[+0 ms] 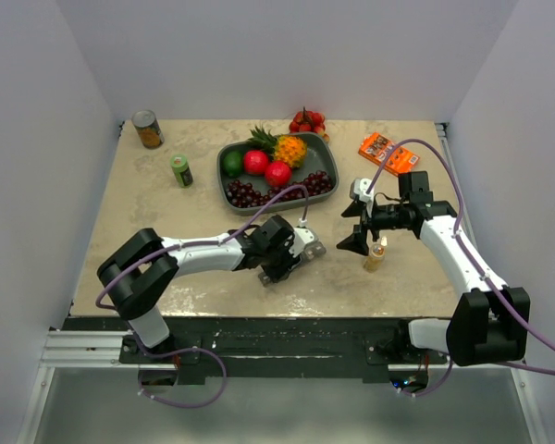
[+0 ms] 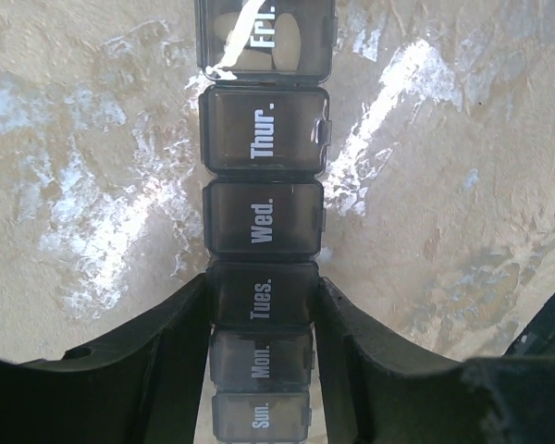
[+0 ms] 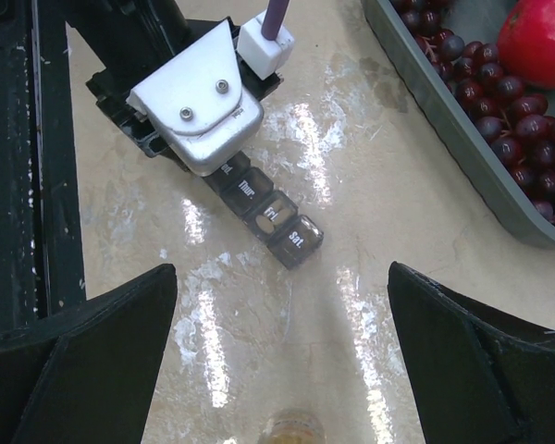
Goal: Sort the pills into containers
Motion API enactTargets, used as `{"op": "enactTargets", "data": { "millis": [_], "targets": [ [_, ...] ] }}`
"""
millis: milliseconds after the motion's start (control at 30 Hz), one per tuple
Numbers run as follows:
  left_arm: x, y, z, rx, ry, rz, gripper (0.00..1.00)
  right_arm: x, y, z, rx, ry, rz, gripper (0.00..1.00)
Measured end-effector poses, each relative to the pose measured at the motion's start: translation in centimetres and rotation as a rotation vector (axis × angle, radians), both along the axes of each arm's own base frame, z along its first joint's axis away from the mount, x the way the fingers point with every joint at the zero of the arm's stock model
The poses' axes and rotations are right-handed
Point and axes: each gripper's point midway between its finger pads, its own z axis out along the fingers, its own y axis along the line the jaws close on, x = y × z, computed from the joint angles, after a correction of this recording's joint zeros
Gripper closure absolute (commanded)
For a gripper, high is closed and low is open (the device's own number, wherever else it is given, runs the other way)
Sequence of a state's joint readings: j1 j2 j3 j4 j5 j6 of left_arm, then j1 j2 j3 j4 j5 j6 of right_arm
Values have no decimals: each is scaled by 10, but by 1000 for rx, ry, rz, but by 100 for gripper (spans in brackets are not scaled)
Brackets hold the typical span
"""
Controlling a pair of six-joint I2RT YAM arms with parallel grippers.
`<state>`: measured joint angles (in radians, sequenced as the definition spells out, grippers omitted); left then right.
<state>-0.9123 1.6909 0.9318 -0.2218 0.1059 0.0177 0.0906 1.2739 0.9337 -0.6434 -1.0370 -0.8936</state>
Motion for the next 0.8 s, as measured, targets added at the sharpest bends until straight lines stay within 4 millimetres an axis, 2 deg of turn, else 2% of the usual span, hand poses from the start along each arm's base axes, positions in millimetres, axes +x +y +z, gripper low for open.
{"op": "enactTargets", "data": {
  "millis": [100, 200, 467, 800],
  "targets": [
    [3, -1, 1, -6, -7, 31, 32, 0, 0, 0, 0, -1, 0, 1],
    [5, 0, 3, -30, -22, 63, 26, 0, 0, 0, -1, 0, 1, 1],
    [-3, 15, 18, -150, -85, 143, 25, -3, -2, -2, -4, 6, 4, 1],
    [-5, 20, 9, -208, -120, 165, 28, -5, -3, -3, -6, 10, 10, 1]
  ]
}}
